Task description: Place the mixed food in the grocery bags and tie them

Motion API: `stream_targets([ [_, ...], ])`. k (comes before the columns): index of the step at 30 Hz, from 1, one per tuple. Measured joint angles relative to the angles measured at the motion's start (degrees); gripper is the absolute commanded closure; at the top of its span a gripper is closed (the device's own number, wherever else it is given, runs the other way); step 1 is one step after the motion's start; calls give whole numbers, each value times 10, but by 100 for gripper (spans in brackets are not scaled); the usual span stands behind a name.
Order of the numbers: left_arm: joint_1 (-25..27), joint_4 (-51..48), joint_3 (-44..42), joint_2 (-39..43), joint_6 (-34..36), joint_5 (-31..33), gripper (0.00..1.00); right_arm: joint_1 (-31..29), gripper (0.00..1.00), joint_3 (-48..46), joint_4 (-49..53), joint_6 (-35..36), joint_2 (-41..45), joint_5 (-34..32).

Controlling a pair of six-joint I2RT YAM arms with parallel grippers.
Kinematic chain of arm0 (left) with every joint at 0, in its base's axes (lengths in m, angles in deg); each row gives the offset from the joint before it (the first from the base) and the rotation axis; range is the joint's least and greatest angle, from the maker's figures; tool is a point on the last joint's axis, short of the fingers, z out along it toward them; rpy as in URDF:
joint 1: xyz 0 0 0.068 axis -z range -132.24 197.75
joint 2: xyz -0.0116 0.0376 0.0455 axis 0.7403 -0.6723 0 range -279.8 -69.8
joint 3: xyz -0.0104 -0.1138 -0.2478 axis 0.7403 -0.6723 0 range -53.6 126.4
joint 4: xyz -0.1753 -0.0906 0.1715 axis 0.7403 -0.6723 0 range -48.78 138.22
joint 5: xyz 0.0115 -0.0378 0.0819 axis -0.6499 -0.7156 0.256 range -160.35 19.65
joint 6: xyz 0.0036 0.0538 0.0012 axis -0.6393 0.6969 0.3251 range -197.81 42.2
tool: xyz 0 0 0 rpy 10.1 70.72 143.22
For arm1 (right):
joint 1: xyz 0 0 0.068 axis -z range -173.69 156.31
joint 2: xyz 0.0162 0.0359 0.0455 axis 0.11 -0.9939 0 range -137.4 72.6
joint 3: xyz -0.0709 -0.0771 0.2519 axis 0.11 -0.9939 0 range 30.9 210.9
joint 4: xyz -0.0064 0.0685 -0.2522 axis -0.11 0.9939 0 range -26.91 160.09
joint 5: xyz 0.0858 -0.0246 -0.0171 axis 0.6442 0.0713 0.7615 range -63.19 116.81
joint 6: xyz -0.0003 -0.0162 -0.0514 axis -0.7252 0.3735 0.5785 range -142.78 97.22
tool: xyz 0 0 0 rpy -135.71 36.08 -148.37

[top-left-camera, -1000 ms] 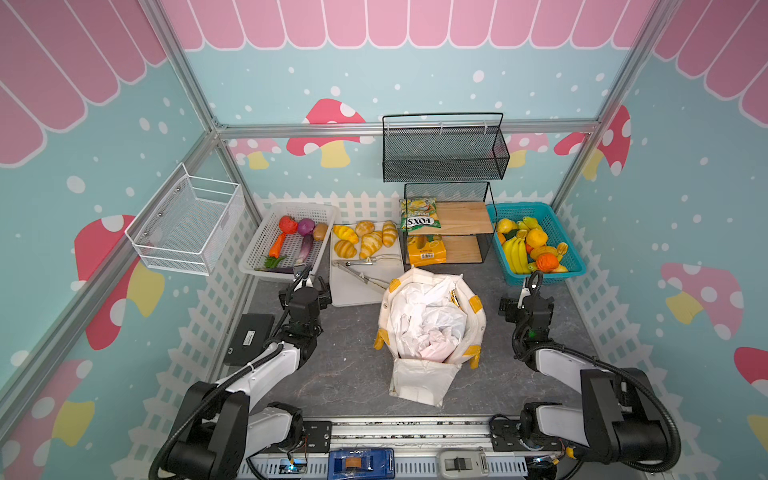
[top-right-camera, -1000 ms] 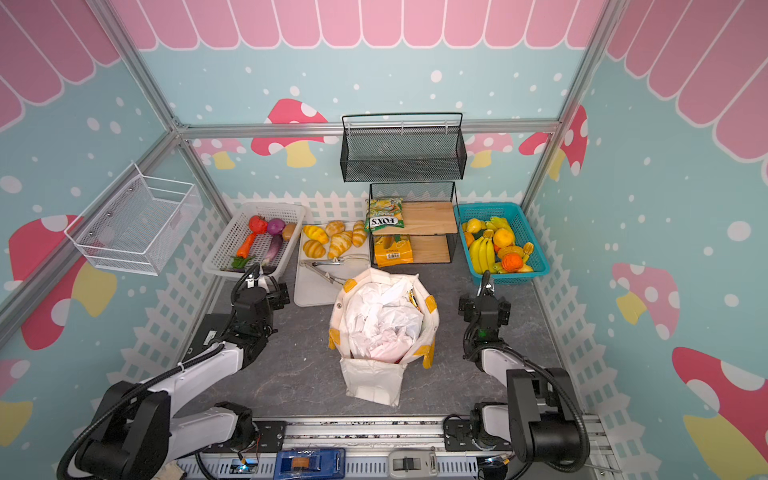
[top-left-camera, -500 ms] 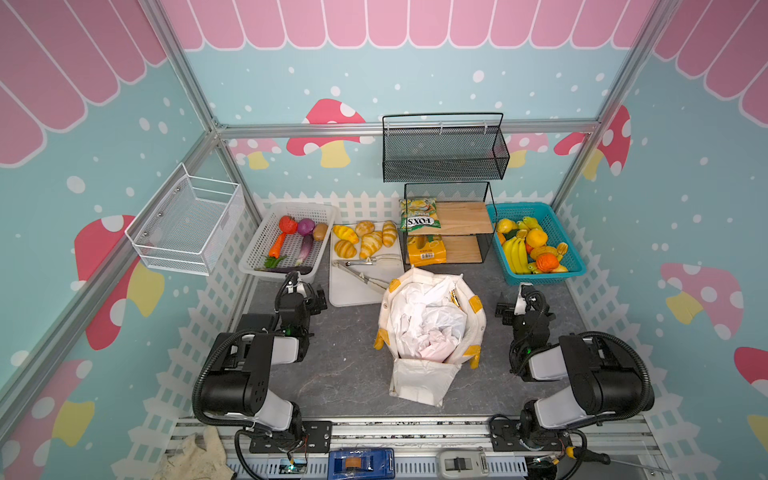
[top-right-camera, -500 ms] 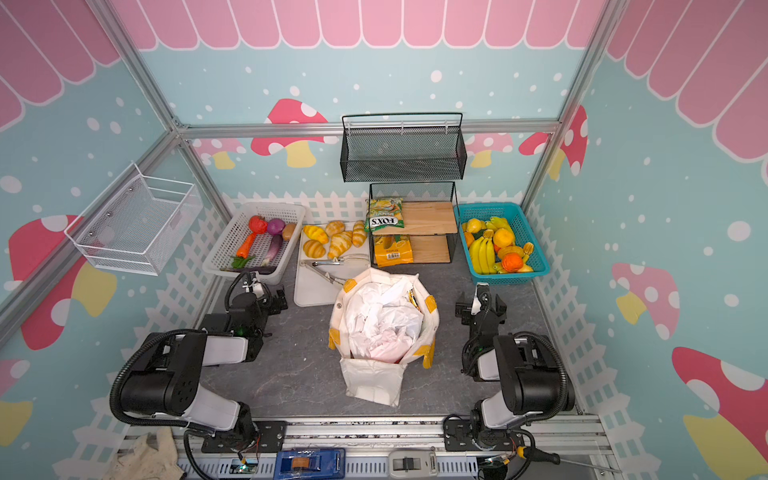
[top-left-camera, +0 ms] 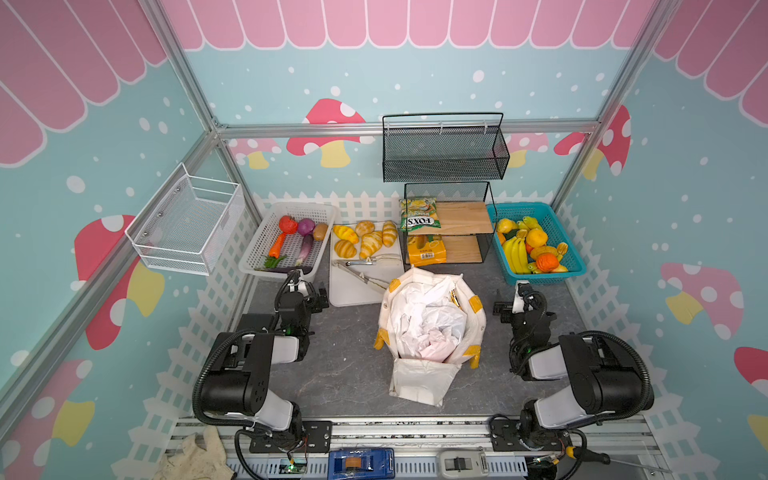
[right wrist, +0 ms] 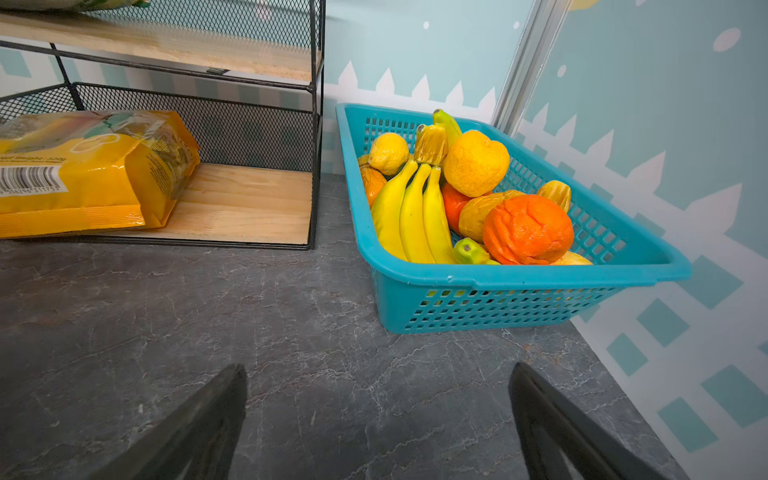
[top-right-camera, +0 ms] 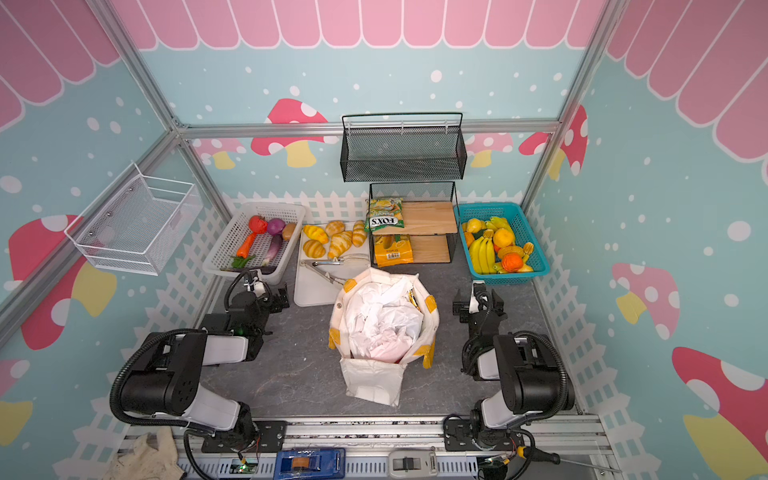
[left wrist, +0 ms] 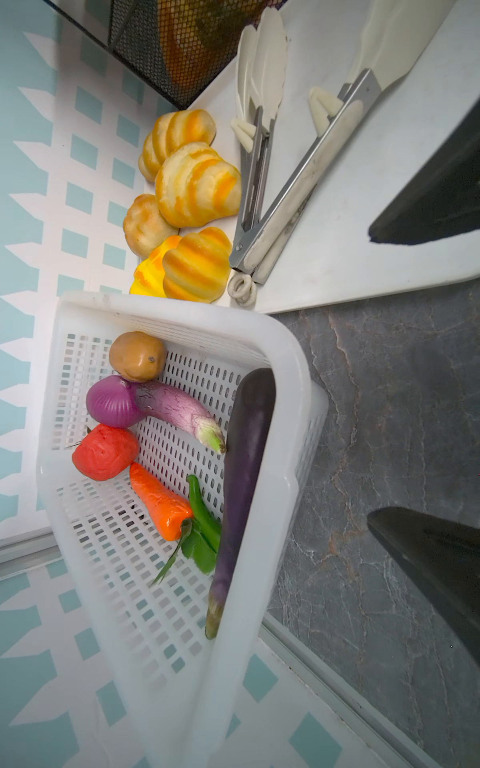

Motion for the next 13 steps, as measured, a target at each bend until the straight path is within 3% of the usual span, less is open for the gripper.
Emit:
stream_targets([
  [13, 0, 0, 0, 0, 0, 0, 0, 0, 0, 4, 0, 1, 0, 6],
])
